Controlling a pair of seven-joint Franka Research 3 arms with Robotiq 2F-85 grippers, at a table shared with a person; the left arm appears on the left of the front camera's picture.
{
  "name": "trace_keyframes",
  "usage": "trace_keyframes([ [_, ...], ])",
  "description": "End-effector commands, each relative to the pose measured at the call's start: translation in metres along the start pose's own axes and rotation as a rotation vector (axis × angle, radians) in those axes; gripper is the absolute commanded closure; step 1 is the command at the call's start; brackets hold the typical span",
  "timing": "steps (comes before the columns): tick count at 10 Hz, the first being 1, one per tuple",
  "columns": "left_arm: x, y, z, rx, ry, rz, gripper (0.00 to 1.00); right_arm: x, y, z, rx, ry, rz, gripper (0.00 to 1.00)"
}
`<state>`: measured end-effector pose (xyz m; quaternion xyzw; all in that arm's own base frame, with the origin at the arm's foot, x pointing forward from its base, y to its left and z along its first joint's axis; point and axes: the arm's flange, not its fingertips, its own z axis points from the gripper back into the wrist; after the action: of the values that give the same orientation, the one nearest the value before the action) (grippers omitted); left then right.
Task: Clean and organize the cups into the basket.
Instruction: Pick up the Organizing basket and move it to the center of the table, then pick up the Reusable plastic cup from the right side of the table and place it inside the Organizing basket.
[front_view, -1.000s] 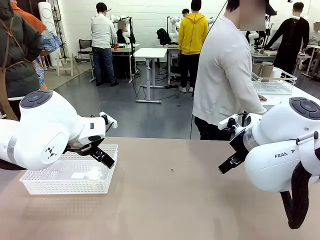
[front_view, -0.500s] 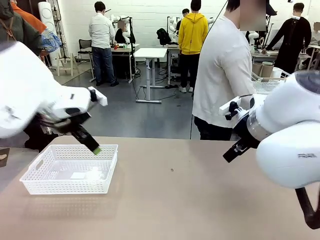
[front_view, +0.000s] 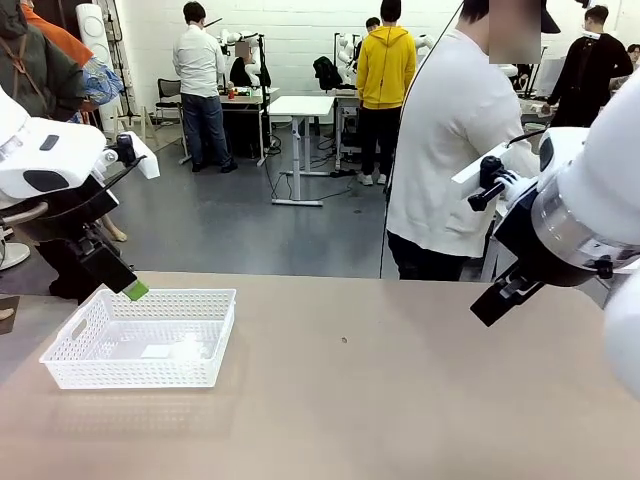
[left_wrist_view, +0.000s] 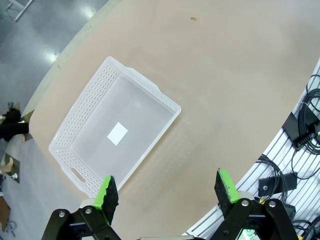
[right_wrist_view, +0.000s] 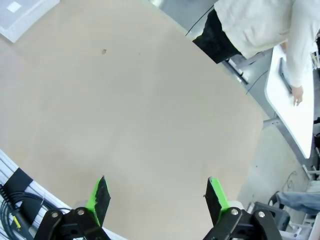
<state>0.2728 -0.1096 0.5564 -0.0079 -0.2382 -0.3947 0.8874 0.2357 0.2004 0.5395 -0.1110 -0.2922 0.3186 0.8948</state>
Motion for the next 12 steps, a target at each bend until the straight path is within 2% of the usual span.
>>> trace_keyframes([
  [1,0.002,0.001,-0.007,-0.007,0.009,0.002,0.0,0.01,-0.012,-0.038,0.017,0.03,-0.005,0.0],
  [3,0.002,0.001,-0.007,-0.007,0.009,0.002,0.0,0.01,-0.012,-0.038,0.017,0.03,-0.005,0.0],
  [4,0.001,0.0,-0.004,-0.005,0.01,0.001,0.0,0.004,-0.006,-0.022,0.021,0.03,-0.008,0.0],
  [6,-0.014,0.057,0.004,-0.673,-0.131,0.337,0.0,-0.002,-0.07,-0.022,0.691,-0.138,-0.233,0.0],
  [7,-0.029,0.089,0.0,-0.881,-0.18,0.489,0.0,-0.019,-0.105,-0.031,0.917,-0.21,-0.336,0.0],
  [8,-0.041,0.111,-0.003,-1.004,-0.213,0.591,0.0,-0.038,-0.13,-0.039,1.046,-0.267,-0.409,0.0],
  [9,-0.055,0.132,-0.006,-1.025,-0.231,0.684,0.0,-0.061,-0.158,-0.048,1.17,-0.341,-0.484,0.0],
  [10,-0.069,0.149,-0.012,-0.984,-0.209,0.788,0.0,-0.083,-0.182,-0.061,1.265,-0.384,-0.567,0.0],
  [11,-0.084,0.168,-0.022,-0.996,-0.217,0.876,0.0,-0.109,-0.208,-0.079,1.345,-0.408,-0.661,0.0],
  [12,-0.101,0.182,-0.027,-1.023,-0.244,0.932,0.0,-0.131,-0.225,-0.092,1.348,-0.406,-0.744,0.0],
])
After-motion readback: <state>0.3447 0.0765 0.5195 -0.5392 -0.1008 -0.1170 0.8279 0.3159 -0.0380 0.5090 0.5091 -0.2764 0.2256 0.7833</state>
